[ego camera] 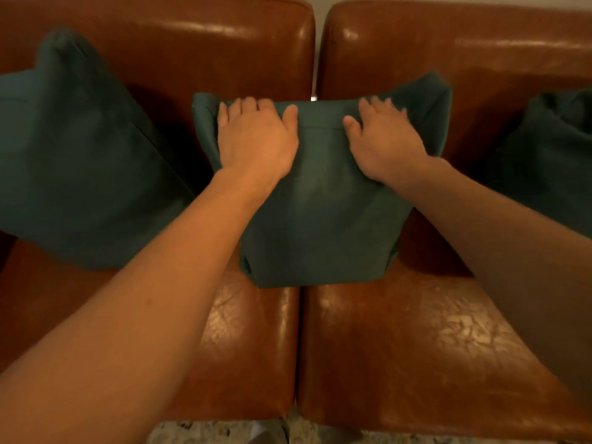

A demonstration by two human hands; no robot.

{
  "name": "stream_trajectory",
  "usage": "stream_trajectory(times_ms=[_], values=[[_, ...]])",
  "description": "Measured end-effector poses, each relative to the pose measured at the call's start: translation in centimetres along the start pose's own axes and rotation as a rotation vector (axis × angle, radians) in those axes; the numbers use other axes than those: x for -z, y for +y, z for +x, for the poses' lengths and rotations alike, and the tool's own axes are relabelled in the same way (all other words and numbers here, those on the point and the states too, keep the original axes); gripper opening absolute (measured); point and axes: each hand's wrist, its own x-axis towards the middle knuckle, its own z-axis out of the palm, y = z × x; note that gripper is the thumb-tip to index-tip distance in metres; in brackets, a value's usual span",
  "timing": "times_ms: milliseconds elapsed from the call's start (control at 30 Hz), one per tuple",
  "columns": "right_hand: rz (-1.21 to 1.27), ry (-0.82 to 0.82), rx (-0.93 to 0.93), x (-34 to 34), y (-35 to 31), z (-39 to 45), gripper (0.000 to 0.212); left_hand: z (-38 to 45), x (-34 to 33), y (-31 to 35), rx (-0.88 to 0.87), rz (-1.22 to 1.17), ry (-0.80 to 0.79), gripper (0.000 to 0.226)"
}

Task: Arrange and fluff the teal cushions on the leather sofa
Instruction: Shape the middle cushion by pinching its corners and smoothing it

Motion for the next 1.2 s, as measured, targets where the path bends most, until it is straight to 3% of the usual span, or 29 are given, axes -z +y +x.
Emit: stream_trajectory(times_ms=[100, 233, 400, 533, 600, 733, 833, 900, 967, 1033, 1100, 1200], values=[[0.158, 0.331, 0.21, -1.9, -1.4, -5.4, 0.05, -4.7, -0.6, 2.4, -0.259, -0.087, 0.193, 0.053], [-0.024, 0.376, 0.336, -5.2, 1.1, -9.2, 0.049, -8.9, -3.8, -0.2, -0.428, 0.066, 0.179, 0.058], [0.023, 0.537, 0.282, -3.8, 3.7, -9.4, 0.047, -8.5, -3.2, -4.2, -0.247, 0.117, 0.283, 0.07], [0.064, 0.465, 0.449, -7.0, 0.7, -11.1, 0.047, -10.3, -5.5, -1.2, -0.565, 0.09, 0.274, 0.064], [0.033, 0.438, 0.433, -7.7, 2.1, -11.5, 0.047, -10.0, -6.2, -2.2, -0.554, 0.158, 0.246, 0.063], [0.063, 0.45, 0.272, -6.3, 6.6, -13.3, 0.048, -10.5, -5.1, -7.0, -0.318, 0.162, 0.246, 0.064], [0.302, 0.52, 0.277, -5.9, 2.8, -15.5, 0.03, -13.5, -4.0, -4.4, -0.38, -0.191, 0.335, 0.035], [0.493, 0.321, 0.294, -6.1, -0.4, -15.3, 0.013, -14.3, -4.0, -1.4, -0.428, -0.607, 0.098, 0.013], [0.708, 0.08, 0.116, -5.8, -1.4, -13.2, 0.005, -12.9, -3.9, -0.3, -0.167, -0.994, -0.236, 0.016], [0.963, -0.089, -0.12, -5.8, -0.3, -11.1, 0.02, -11.0, -4.6, -1.3, 0.071, -1.28, -0.455, 0.022], [1.061, -0.151, -0.233, -5.4, 2.0, -10.2, 0.032, -9.6, -5.6, -3.8, 0.17, -1.402, -0.522, 0.024], [1.055, -0.113, -0.345, -4.5, 6.3, -11.3, 0.033, -9.6, -6.2, -8.0, 0.298, -1.456, -0.448, 0.025]])
